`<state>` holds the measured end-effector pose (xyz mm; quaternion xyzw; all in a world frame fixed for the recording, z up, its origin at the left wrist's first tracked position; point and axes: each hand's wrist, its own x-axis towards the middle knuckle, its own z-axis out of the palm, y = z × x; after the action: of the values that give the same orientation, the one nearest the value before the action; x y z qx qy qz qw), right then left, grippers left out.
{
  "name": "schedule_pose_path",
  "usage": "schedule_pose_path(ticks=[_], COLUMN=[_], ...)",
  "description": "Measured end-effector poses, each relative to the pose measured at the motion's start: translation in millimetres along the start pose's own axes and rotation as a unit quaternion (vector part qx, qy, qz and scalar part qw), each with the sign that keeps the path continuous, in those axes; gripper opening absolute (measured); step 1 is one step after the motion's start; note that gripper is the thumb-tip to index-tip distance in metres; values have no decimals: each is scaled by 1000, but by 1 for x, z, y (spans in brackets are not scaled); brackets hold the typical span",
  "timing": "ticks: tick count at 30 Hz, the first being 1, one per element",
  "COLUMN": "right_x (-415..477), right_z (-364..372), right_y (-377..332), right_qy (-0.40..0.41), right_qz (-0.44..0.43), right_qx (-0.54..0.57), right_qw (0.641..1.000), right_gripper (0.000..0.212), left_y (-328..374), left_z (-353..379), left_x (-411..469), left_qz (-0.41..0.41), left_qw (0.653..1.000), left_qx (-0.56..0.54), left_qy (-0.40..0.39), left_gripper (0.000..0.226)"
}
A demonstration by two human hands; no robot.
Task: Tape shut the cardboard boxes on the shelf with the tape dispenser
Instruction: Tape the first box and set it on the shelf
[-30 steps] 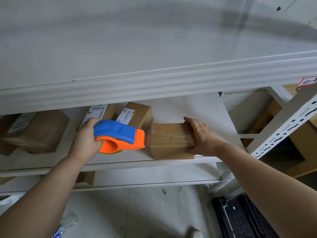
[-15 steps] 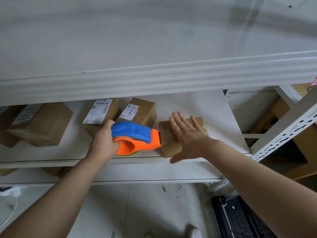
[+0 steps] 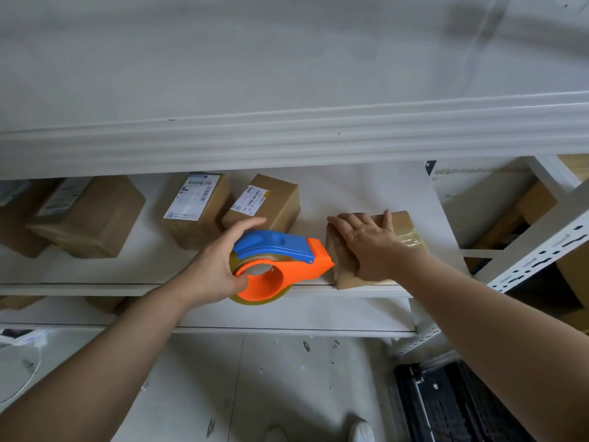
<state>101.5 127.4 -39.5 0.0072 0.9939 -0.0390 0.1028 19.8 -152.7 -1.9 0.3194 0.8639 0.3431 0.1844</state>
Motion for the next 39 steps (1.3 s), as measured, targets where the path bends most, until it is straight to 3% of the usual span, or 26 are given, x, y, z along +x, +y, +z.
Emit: schedule_pose_path(ticks=[7, 13, 17, 24, 29, 33, 34, 39], right_x=[0, -2, -3, -2, 0, -5, -6, -5], right_z=[-2, 0, 0, 1, 0, 1, 2, 1], right_y=[9, 8, 10, 8, 6, 6, 6, 6], right_qy=[-10, -16, -18, -11, -13, -17, -16, 1], right_qz=[0, -2, 2, 5, 5, 14, 15, 23], right_qx=[3, -11, -20, -23, -29, -18, -19, -5], right_qw=[1000, 1000, 1000, 1000, 999, 1000, 1000, 1000], right_gripper=[101, 103, 102, 98, 94, 96, 96, 94], left_y=[-22, -35, -37, -12, 43, 62, 56, 34], left_z=[-10, -3, -9, -3, 3, 5, 6, 2], left_x=[-5, 2, 1, 20, 44, 52, 47, 35], left_qz=[7, 24, 23, 45, 26, 48, 34, -39], left_qw=[1000, 999, 998, 979, 934, 837, 832, 955], left_qx=[-19, 33, 48, 196, 357, 541, 548, 294], left_qy=[20, -7, 14, -29, -24, -70, -80, 23], left_gripper=[86, 89, 90, 93, 73, 54, 52, 68])
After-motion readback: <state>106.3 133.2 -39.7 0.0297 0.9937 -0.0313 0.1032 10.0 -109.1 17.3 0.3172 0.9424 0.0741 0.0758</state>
